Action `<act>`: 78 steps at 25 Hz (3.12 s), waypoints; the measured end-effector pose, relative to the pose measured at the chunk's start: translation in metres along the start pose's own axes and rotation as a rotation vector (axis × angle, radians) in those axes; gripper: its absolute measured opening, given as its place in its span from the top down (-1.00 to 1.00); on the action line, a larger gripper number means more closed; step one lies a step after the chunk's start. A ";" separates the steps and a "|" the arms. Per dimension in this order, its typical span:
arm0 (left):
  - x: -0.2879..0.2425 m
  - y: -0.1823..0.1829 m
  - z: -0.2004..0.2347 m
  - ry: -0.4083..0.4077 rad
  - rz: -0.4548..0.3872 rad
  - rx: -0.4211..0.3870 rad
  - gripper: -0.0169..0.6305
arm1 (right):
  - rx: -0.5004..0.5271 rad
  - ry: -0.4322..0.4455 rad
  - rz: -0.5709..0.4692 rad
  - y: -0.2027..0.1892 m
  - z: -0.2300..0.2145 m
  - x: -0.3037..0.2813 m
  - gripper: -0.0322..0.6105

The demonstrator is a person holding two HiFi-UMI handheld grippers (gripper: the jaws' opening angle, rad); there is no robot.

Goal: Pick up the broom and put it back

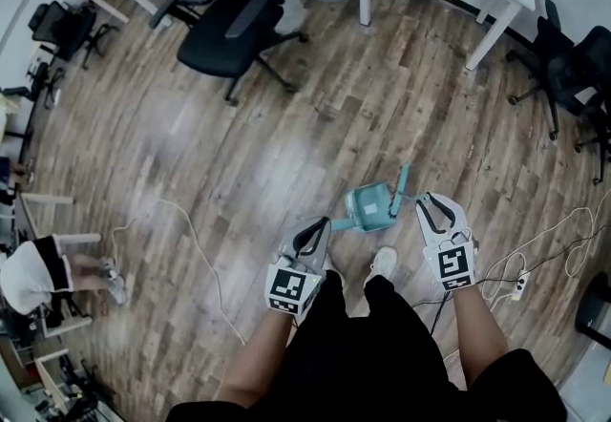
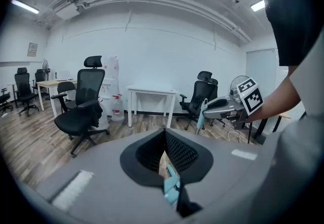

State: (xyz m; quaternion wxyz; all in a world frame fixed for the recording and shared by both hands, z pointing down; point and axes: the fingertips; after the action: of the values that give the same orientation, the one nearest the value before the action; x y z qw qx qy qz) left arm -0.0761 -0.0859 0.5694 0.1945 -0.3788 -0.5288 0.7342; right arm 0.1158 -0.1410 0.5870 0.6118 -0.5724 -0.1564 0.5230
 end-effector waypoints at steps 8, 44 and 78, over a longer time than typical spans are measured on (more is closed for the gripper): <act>0.008 -0.028 0.019 0.058 0.056 0.021 0.89 | 0.101 0.025 0.110 -0.049 0.018 -0.006 0.61; 0.038 -0.074 0.029 0.134 0.097 0.079 0.89 | 0.405 0.342 0.162 -0.092 0.164 -0.043 0.62; 0.053 -0.086 0.037 0.183 0.091 0.129 0.89 | 0.376 0.363 0.126 -0.072 0.175 -0.032 0.28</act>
State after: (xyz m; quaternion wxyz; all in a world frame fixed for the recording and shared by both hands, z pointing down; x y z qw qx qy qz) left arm -0.1480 -0.0418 0.6356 0.2326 -0.4547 -0.4428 0.7369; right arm -0.0024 -0.0591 0.7140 0.6917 -0.5417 0.0916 0.4688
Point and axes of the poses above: the fingertips, and each gripper's own axes: x backward along the fingers, z to its left, y out of its top, and after that the axes turned 11 degrees about -y, right-handed
